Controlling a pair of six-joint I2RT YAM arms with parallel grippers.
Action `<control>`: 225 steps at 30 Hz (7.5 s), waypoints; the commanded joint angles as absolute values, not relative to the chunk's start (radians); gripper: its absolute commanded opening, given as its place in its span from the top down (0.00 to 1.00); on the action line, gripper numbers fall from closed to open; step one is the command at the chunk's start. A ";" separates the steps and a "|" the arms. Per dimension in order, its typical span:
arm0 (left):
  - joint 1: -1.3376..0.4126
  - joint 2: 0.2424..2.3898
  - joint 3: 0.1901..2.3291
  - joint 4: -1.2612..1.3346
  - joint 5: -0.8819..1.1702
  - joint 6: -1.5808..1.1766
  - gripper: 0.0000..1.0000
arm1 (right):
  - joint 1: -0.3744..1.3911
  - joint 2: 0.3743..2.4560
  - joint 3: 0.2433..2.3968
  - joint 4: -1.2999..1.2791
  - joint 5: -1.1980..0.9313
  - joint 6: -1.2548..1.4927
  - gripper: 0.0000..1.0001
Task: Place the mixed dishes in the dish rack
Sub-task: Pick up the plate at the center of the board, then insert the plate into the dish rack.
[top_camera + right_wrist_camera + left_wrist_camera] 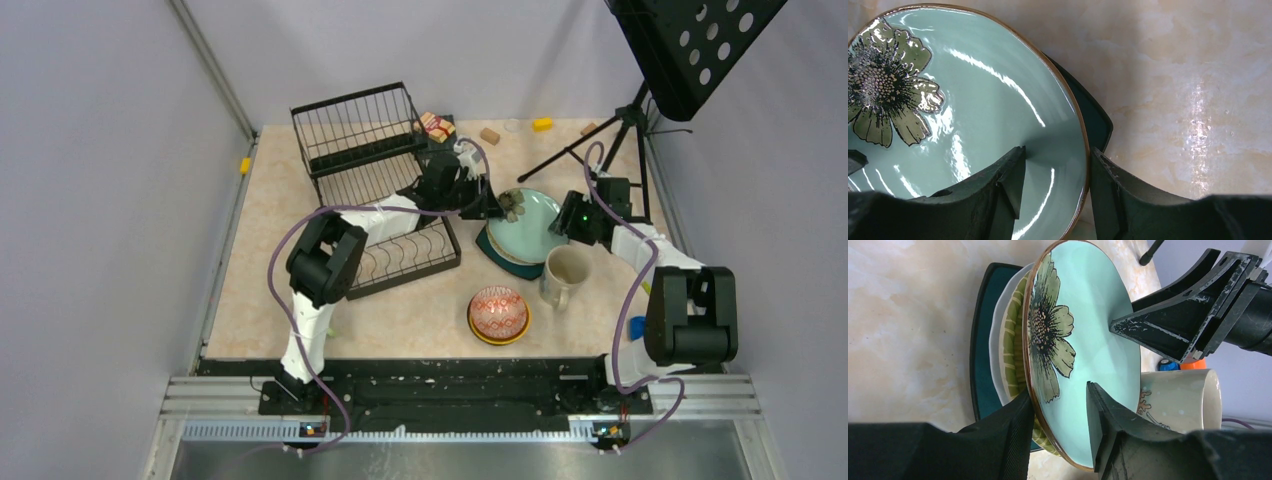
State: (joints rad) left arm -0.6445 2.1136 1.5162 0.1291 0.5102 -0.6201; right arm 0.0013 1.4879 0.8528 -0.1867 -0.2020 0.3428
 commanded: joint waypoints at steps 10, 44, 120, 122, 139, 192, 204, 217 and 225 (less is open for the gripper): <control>-0.685 2.143 1.589 0.244 0.660 -0.665 0.59 | 0.020 1.504 0.886 -0.120 -0.348 0.341 0.50; -0.648 2.003 1.560 0.376 0.610 -0.621 1.00 | 0.018 1.249 0.908 -0.206 -0.108 0.396 0.14; -0.435 1.697 1.303 0.583 0.805 -0.713 0.48 | 0.135 1.154 0.939 0.165 -0.606 0.609 1.00; -0.425 1.678 1.298 0.554 0.780 -0.693 0.43 | 0.142 1.138 0.946 0.147 -0.562 0.602 1.00; -0.391 1.383 1.303 0.098 0.368 -0.252 0.26 | 0.261 1.148 1.142 -0.067 -0.317 0.451 1.00; 0.086 1.450 1.231 0.030 0.655 -0.512 0.25 | 0.646 1.592 1.869 -0.169 0.216 0.132 1.00; 0.013 1.422 1.217 -0.009 0.641 -0.477 0.27 | 0.730 1.851 2.211 -0.229 0.430 -0.065 1.00; 0.054 1.347 1.220 -0.108 0.446 -0.399 0.14 | 0.767 2.013 2.401 -0.211 0.523 -0.168 1.00; 0.055 1.330 1.195 -0.085 0.456 -0.413 0.14 | 0.769 2.079 2.457 -0.170 0.609 -0.181 1.00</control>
